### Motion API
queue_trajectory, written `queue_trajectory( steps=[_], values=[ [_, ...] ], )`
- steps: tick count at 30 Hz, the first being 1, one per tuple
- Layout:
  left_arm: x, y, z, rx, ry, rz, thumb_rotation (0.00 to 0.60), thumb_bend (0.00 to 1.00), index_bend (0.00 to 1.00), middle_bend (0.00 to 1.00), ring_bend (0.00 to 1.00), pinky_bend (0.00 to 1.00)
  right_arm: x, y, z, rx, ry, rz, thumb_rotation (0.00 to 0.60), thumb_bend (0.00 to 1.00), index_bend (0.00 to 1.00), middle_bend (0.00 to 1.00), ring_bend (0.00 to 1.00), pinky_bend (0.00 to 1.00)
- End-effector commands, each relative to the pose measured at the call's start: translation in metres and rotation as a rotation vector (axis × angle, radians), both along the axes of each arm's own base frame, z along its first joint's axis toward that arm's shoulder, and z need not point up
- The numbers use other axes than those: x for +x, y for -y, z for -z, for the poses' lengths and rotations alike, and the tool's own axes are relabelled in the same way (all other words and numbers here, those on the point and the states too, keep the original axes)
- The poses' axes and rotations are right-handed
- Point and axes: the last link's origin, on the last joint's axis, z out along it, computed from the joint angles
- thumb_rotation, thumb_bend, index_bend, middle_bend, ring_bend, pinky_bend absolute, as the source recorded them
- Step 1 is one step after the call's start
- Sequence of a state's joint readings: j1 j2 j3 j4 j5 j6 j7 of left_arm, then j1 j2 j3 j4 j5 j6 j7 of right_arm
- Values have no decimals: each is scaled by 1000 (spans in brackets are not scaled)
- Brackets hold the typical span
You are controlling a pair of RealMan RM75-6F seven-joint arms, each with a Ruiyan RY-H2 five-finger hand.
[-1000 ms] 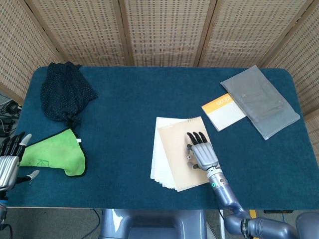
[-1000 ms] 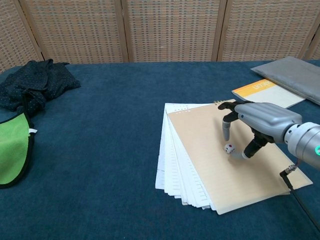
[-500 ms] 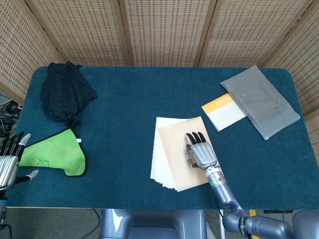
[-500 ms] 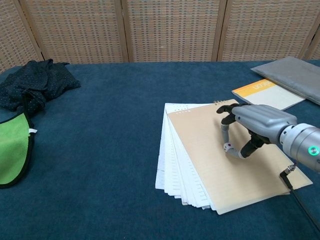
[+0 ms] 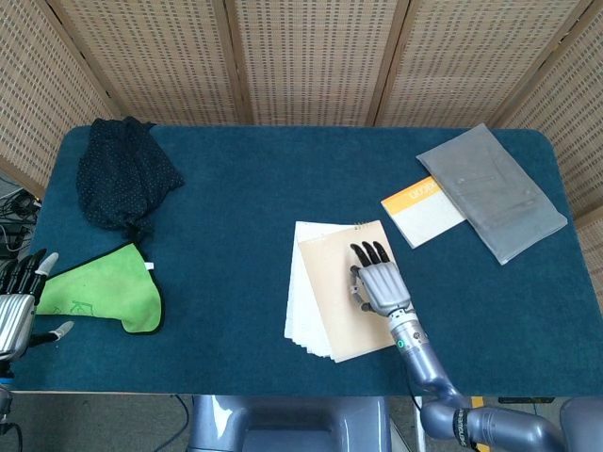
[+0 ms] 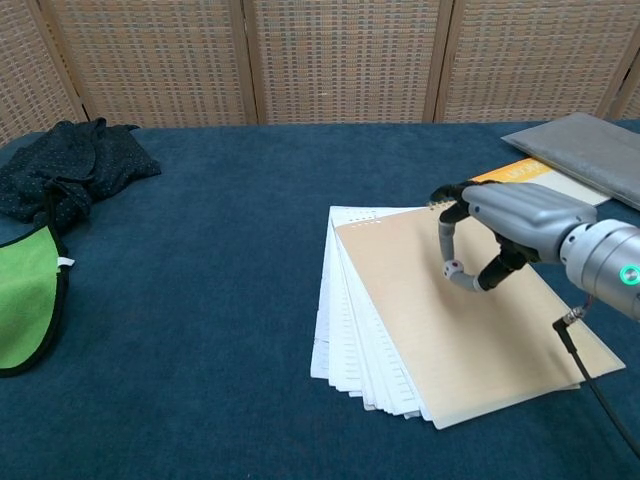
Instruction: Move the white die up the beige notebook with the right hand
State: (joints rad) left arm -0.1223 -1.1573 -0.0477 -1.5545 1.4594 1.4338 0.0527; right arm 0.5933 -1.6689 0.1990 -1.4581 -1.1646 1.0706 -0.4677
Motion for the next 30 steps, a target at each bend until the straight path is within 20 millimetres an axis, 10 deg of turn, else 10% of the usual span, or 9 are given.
queue_trajectory(
  steps=[1, 17, 30],
  values=[
    [0, 0, 0, 2, 1, -1, 600, 0, 0, 0, 0, 0, 12, 10, -21, -57, 13, -27, 600, 537, 540, 140, 0, 40],
    [1, 1, 0, 0, -3, 1, 600, 0, 0, 0, 0, 0, 24, 16, -63, -125, 15, -41, 600, 413, 325, 4, 0, 9],
    [2, 2, -1, 0, -2, 5, 600, 0, 0, 0, 0, 0, -35, -18, -79, -153, -38, 20, 600, 383, 249, 0, 0, 1]
  ],
)
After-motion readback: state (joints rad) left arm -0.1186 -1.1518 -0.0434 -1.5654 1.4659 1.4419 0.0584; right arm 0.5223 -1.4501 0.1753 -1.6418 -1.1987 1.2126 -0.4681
